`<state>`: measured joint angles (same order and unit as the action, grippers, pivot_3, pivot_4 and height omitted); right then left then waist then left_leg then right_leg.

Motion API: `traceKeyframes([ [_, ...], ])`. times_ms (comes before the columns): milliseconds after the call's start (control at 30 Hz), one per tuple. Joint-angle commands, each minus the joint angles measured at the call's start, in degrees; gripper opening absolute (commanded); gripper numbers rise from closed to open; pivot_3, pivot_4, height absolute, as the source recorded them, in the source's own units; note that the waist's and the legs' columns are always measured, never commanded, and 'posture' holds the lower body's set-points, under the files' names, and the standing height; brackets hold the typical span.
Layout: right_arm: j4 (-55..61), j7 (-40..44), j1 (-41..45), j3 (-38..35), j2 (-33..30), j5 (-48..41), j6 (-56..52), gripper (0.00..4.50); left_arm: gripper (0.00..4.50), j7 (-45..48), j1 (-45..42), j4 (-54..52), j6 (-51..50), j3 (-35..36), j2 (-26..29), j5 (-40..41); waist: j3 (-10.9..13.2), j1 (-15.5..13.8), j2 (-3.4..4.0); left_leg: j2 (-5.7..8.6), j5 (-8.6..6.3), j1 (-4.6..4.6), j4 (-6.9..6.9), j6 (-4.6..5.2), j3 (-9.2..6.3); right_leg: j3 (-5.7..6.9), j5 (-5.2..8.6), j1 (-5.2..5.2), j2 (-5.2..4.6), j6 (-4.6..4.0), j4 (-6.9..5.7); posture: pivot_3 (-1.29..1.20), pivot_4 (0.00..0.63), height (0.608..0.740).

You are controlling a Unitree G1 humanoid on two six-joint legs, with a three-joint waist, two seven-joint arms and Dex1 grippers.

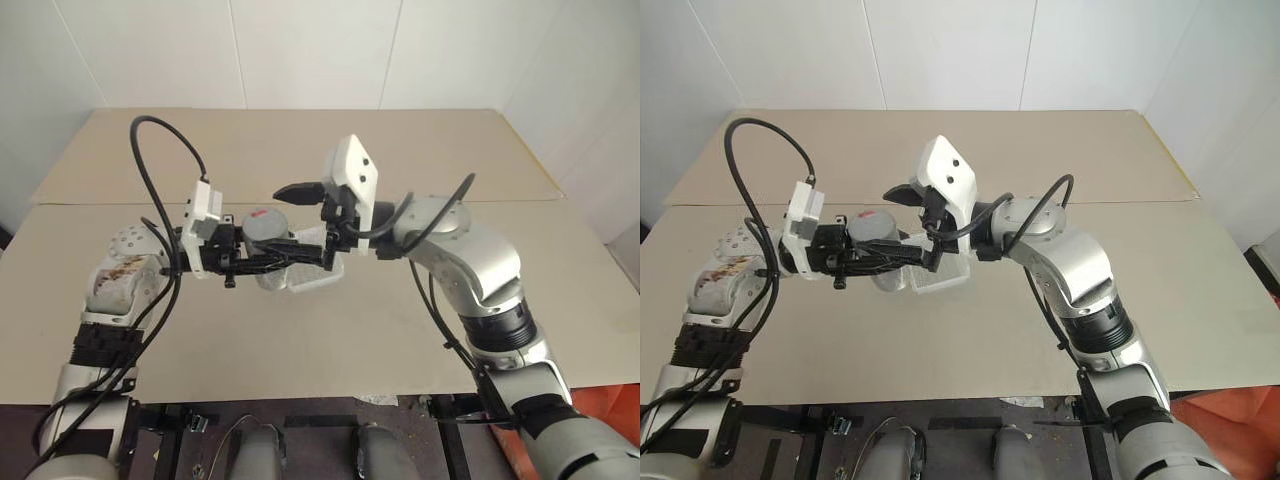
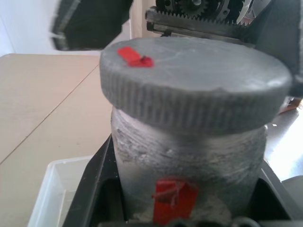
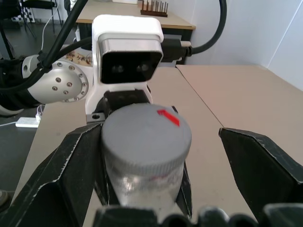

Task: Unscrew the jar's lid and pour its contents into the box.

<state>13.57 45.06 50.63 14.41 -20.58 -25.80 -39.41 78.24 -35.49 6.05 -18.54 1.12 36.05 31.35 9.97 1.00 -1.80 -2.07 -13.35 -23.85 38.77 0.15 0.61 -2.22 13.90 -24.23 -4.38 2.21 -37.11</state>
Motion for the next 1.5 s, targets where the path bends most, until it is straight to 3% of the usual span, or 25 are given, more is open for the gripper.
traceKeyframes([
  [33,-0.3,-1.5,0.0,-5.1,-2.3,1.0,1.3,4.48,1.93,2.6,-0.4,-2.9,0.6,1.1,1.1,1.8,0.0,0.0,0.0,0.0,0.0,0.0,0.0,0.0,0.0,0.0,0.0,0.0,0.0,0.0,0.0,0.0,0.15,0.74],
  [567,1.8,-1.8,-2.8,-7.7,-5.9,0.3,0.2,4.48,1.93,4.0,-1.4,-1.7,0.6,0.7,0.3,1.2,0.0,0.0,0.0,0.0,0.0,0.0,0.0,0.0,0.02,-0.01,0.0,0.0,0.0,0.0,0.01,0.0,0.15,0.74],
  [767,5.8,1.9,-4.8,-7.3,-8.0,-2.0,0.0,4.48,1.93,3.1,-1.6,-0.5,1.4,0.6,-0.6,0.2,0.0,-0.1,0.0,0.0,0.0,-0.01,0.0,0.0,0.02,-0.01,0.0,0.01,0.0,0.0,0.03,0.0,0.15,0.74],
  [1033,9.5,1.9,-3.9,-6.7,-5.7,-7.0,-3.1,4.48,1.93,2.1,-2.2,1.7,3.2,-0.1,-2.6,-1.4,0.0,-0.1,0.0,0.0,0.0,0.0,0.01,0.0,0.0,0.0,0.0,0.02,0.0,0.0,0.01,0.0,0.15,0.74],
  [1500,7.1,-2.6,-0.3,-1.0,-0.9,-3.8,-5.4,4.48,1.93,2.4,-3.0,2.1,3.9,-0.8,-3.7,-2.0,0.0,0.0,0.0,0.0,0.0,0.0,0.0,0.0,0.0,0.0,0.0,0.0,0.0,0.0,0.01,0.0,0.15,0.74],
])
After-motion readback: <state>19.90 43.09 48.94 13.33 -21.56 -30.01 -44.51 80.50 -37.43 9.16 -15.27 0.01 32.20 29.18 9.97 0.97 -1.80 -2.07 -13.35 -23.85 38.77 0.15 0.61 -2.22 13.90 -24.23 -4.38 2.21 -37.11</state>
